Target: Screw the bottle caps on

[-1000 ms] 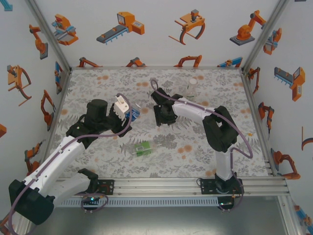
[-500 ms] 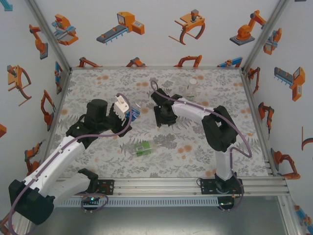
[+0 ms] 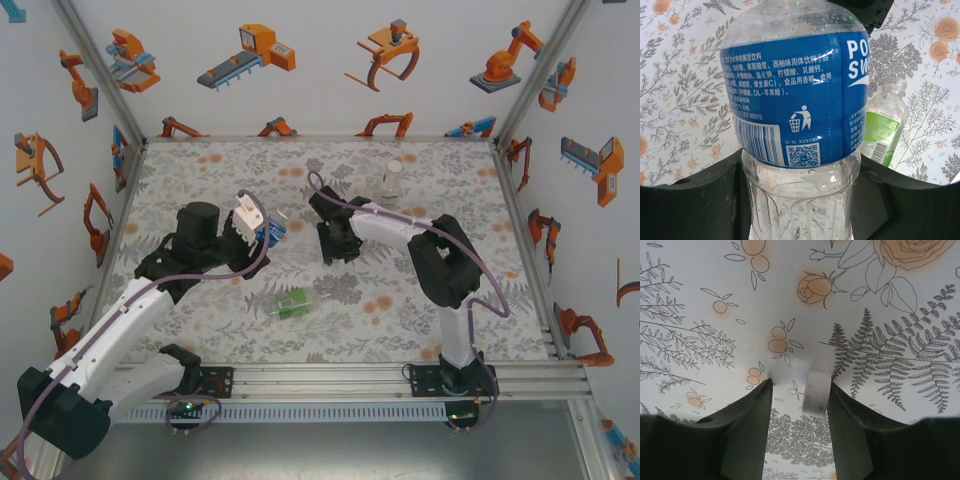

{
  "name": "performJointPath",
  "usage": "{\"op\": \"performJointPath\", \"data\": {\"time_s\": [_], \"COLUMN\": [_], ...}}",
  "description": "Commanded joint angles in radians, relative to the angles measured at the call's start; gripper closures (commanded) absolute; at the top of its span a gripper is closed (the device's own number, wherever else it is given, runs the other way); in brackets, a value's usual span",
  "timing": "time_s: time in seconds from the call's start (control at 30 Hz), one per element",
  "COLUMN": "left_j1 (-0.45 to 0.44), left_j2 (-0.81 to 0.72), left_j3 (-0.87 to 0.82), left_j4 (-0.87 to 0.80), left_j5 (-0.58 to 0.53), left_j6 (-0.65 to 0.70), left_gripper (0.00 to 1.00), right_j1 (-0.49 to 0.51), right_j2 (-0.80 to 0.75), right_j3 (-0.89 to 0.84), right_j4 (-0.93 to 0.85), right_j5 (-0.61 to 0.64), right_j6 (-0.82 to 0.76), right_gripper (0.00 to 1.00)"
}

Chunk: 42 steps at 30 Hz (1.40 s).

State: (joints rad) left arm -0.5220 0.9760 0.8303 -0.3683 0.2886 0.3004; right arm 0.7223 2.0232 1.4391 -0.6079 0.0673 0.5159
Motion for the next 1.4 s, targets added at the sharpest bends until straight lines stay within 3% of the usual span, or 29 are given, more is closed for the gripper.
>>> {"op": "performJointPath", "data": {"time_s": [0.0, 0.1, 0.2, 0.43, 0.6, 0.77, 0.97, 1.27, 1.37], "left_j1": [0.006, 0.005, 0.006, 0.005, 0.005, 0.005, 0.006, 0.006, 0.006], "left_j2": [0.003, 0.004, 0.005, 0.005, 0.004, 0.006, 0.005, 0.004, 0.003], "left_j3": [0.031, 0.031, 0.03, 0.03, 0.03, 0.03, 0.029, 0.029, 0.029], "left_j4": [-0.006, -0.007, -0.006, -0.006, -0.004, -0.003, -0.003, -0.003, -0.003], "left_j5": [0.025, 0.026, 0.026, 0.028, 0.033, 0.036, 0.035, 0.035, 0.037], "left_j6": [0.017, 0.017, 0.017, 0.017, 0.014, 0.013, 0.011, 0.01, 0.009], "left_gripper": [1.0, 1.0, 1.0, 1.0, 1.0, 1.0, 1.0, 1.0, 1.0], "right_j1": [0.0, -0.006, -0.016, -0.083, -0.153, -0.189, -0.181, -0.048, -0.026], "right_j2": [0.015, 0.009, -0.014, -0.095, -0.192, -0.284, -0.328, -0.246, -0.211], "right_j3": [-0.018, -0.034, -0.065, -0.215, -0.388, -0.471, -0.4, -0.173, -0.143], "right_j4": [0.021, 0.06, 0.131, 0.33, 0.423, 0.385, 0.233, 0.008, 0.015], "right_j5": [-0.01, -0.067, -0.132, -0.307, -0.342, -0.288, -0.181, 0.067, 0.073], "right_j6": [0.014, 0.044, 0.091, 0.219, 0.282, 0.261, 0.176, 0.027, 0.013], "right_gripper": [0.6, 0.72, 0.76, 0.76, 0.68, 0.61, 0.59, 0.57, 0.54]}}
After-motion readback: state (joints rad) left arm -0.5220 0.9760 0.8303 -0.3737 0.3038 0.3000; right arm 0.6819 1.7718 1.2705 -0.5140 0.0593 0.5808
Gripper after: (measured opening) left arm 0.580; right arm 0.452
